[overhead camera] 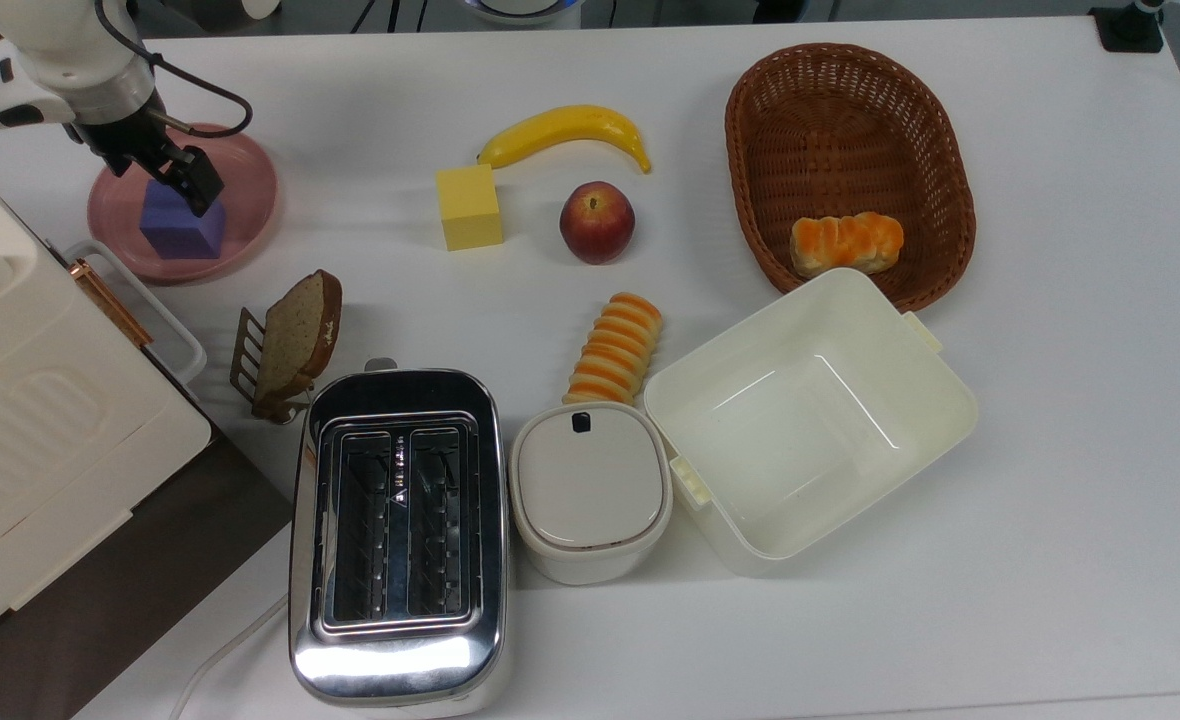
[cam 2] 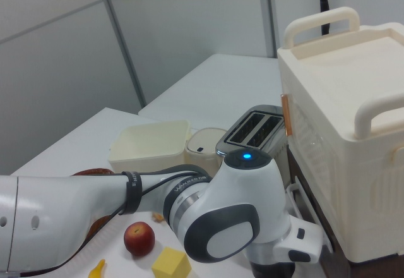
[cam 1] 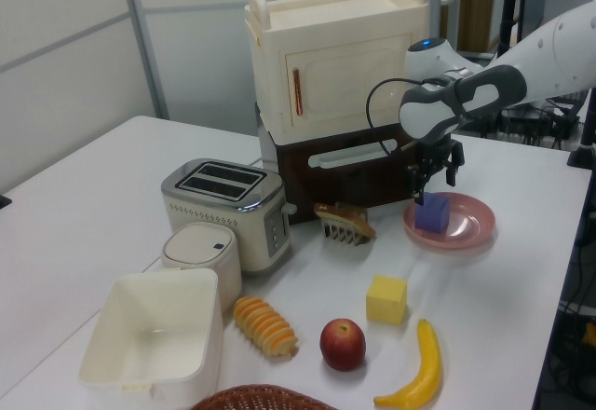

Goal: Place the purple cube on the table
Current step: 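Lower the gripper around the purple cube and close it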

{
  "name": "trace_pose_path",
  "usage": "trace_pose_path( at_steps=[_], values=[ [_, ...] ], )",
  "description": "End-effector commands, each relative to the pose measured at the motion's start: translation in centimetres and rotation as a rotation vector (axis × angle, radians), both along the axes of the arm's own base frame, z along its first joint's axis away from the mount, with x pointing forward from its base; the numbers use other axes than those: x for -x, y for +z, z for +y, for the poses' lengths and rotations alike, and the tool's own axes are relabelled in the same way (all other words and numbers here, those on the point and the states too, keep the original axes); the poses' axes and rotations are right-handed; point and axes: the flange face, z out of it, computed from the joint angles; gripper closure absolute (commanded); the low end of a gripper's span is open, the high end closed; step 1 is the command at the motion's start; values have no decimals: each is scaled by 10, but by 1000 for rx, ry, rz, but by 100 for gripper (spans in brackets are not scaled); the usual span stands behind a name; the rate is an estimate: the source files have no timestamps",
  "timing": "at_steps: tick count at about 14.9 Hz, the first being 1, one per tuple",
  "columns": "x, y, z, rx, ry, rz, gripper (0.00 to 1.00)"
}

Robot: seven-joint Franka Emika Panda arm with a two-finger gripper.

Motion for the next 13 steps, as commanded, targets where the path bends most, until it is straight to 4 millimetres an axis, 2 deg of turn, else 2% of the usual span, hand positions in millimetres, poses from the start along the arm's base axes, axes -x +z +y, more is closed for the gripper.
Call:
trace_pose_path(
  at_steps=[1,8,10,13],
  values=[
    [0,3,0,21,30,-11,0],
    [1,-15,-8,46,53,10,0],
    [-5,-19,2,53,90,19,0],
    [-5,-13,4,55,90,13,0]
  ],
)
